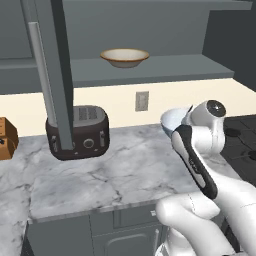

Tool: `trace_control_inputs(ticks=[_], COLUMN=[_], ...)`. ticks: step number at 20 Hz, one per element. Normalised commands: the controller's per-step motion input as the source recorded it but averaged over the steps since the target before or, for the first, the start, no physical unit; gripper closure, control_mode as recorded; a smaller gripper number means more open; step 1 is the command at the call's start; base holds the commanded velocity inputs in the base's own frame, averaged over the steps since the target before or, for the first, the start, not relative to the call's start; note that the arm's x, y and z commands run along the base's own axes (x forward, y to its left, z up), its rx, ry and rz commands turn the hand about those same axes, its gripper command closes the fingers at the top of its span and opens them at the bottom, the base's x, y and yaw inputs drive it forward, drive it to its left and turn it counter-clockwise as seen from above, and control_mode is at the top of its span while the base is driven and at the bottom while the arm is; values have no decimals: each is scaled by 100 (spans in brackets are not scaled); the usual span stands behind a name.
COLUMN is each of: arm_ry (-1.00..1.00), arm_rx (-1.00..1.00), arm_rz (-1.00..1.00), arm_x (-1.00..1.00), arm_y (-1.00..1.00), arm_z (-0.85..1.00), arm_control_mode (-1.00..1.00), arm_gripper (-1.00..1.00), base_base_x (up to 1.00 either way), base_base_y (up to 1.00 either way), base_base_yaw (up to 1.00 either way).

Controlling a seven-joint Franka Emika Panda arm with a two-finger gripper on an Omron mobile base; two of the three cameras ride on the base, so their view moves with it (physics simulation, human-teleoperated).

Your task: Open the cabinet. Pick the bowls from the counter and place them in the cabinet. Then close the cabinet.

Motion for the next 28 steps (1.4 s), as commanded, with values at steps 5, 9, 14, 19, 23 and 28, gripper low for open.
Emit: trace_control_inputs(ticks=[5,9,14,19,23,28], arm_ry=[0,8,17,17,3,-6], arm_rx=[-2,-4,-3,-1,0,0], arm_rz=[5,7,9,11,9,1], arm_x=[-67,-53,-45,-40,-35,-46], arm_y=[1,0,4,3,1,2], arm_z=[42,51,45,46,40,22], arm_control_mode=[-100,-100,-100,-100,-100,-100], arm_gripper=[100,100,100,100,100,100], base_base_x=[0,0,0,0,0,0], base_base_y=[0,0,0,0,0,0], base_base_yaw=[0,0,0,0,0,0])
